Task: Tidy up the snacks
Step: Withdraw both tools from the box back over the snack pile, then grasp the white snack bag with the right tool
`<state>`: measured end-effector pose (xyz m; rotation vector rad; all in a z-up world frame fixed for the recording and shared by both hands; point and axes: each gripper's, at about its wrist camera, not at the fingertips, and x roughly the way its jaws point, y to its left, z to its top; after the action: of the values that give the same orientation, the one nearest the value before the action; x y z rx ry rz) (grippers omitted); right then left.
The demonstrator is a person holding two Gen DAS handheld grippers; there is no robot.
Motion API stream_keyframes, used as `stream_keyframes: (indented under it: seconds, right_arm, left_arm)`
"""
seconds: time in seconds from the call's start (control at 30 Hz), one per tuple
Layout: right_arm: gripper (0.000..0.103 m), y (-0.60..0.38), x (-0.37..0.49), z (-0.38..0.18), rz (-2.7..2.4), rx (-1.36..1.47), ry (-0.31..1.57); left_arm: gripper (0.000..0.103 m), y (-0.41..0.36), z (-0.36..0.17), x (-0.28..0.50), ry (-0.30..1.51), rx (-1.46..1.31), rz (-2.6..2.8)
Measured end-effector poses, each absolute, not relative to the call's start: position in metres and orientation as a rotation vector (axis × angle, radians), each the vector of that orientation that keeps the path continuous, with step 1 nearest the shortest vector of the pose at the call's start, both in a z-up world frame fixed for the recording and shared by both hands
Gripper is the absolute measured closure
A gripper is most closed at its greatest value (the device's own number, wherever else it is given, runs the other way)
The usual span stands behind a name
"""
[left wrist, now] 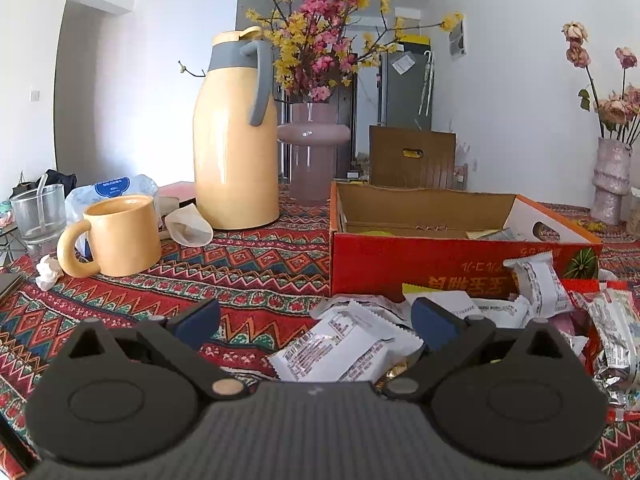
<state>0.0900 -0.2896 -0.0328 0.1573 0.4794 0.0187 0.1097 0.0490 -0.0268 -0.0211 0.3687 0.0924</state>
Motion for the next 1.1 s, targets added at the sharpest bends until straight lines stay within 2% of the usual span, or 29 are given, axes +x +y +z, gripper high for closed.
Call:
stream_keyframes:
  seconds: [0.63, 0.67, 0.7, 0.73, 0.83, 1.1]
  right_arm:
    - [0.001, -0.272, 0.091, -0.053, -0.019, 0.077, 0.57]
    - [0.003, -0.271, 0.094, -0.055, -0.022, 0.077, 0.577]
    - [0.012, -0.271, 0.097, -0.057, -0.027, 0.082, 0.587]
    - [0.025, -0.271, 0.098, -0.059, -0.028, 0.089, 0.598]
    - [0.048, -0.27, 0.098, -0.063, -0.018, 0.081, 0.611]
    - [0.056, -0.27, 0.088, -0.06, 0.005, 0.081, 0.569]
  left_arm:
    - [0.0, 0.05, -0.029, 0.109, 0.375, -0.028, 0.092]
    - [0.0, 0.051, -0.029, 0.109, 0.375, -0.029, 0.092]
    - [0.0, 0.051, -0.029, 0.109, 0.375, -0.029, 0.092]
    - [0.0, 0.05, -0.029, 0.109, 0.375, -0.028, 0.091]
    - [0.0, 0.05, -0.029, 0.109, 0.378, -0.027, 0.089]
    - [0.0, 0.049, -0.028, 0.112, 0.405, -0.016, 0.092]
